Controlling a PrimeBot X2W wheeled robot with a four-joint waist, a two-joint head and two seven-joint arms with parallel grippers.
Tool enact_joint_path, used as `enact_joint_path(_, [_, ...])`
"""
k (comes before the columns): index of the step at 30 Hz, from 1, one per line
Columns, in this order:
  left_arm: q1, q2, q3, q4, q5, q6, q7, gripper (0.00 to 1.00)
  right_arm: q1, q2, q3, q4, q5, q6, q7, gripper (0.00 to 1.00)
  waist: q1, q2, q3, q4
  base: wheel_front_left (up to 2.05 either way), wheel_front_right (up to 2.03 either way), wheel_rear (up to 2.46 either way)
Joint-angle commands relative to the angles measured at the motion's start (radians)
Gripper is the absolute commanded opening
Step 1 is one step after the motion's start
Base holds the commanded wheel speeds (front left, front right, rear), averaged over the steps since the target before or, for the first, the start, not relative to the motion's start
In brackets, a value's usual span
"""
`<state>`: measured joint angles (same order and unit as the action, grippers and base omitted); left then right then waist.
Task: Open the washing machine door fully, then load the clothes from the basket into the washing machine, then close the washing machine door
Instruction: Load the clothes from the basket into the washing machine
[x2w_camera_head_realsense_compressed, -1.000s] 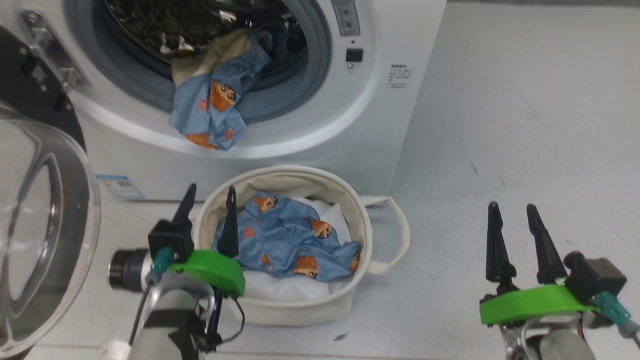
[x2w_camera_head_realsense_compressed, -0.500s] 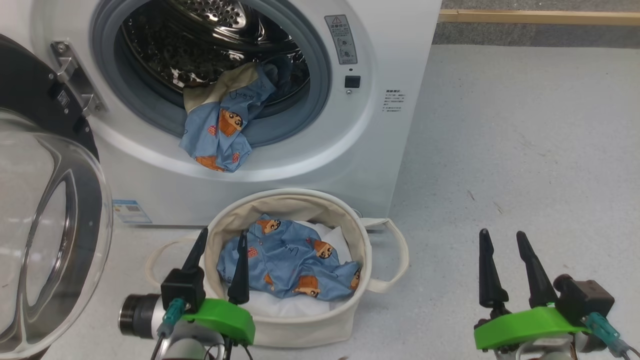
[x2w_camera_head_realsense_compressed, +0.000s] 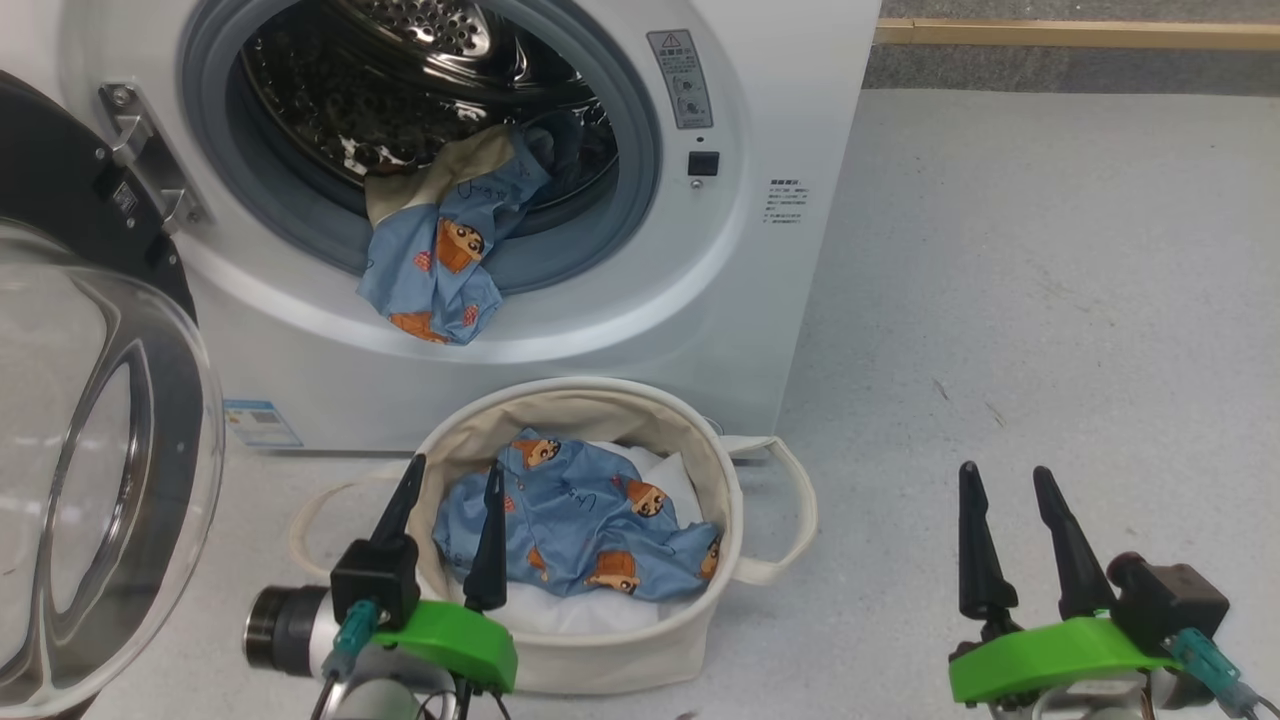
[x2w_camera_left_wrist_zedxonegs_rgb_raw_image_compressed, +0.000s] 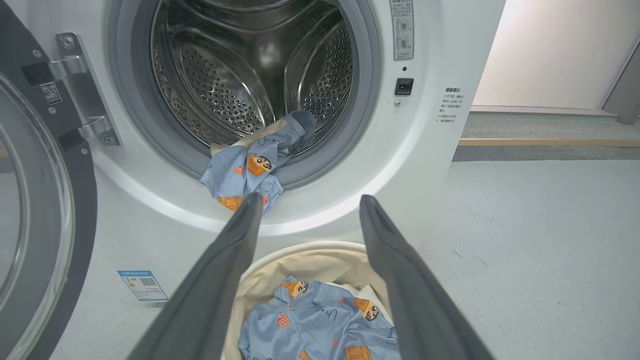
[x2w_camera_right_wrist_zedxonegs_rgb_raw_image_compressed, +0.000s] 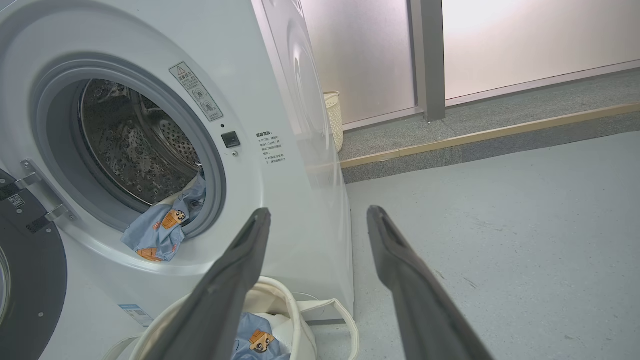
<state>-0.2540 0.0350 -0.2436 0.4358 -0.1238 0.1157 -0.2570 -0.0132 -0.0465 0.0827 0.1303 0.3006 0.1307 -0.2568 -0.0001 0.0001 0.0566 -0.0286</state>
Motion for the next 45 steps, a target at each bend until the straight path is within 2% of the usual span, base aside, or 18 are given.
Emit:
enact_joint_path(1, [-0.023,0.015,0.027,-0.036,-0.002,0.009,-0.005,1.0,-0.013,-0.004,0.02,-0.033,-0.005,0.0,-0.005,1.0,0.0001,-0.0001,0.002,0.001,0.0,0.0,0.0])
enact_joint_path(13, [-0.056,0.015,0.02,-0.021,-0.002,0.024,-0.005,1.0,-0.036,-0.004,0.021,-0.043,-0.001,0.0,-0.005,1.0,0.0001,-0.0001,0.055,0.001,0.0,0.0,0.0])
enact_joint_path(21, [-0.164,0.015,0.021,0.089,-0.007,0.039,-0.005,1.0,-0.08,-0.004,0.026,-0.057,-0.004,0.0,-0.005,1.0,0.0001,-0.0001,0.152,-0.008,0.0,0.0,0.0])
enact_joint_path(33, [-0.558,0.046,0.054,0.394,0.018,0.043,-0.005,1.0,-0.182,-0.004,0.038,-0.078,-0.005,0.0,-0.005,1.0,0.0001,-0.0001,0.361,-0.049,0.0,0.0,0.0])
enact_joint_path(38, [-0.799,0.062,0.073,0.564,0.017,0.08,0.003,1.0,-0.238,-0.004,0.056,-0.08,0.015,0.0,-0.005,1.0,0.0001,-0.0001,0.468,-0.079,0.0,0.0,0.0])
enact_joint_path(45, [-0.997,0.107,0.052,0.72,0.05,0.123,0.04,1.0,-0.29,-0.004,0.073,-0.077,0.047,0.0,-0.005,1.0,0.0001,-0.0001,0.541,-0.117,0.0,0.0,0.0])
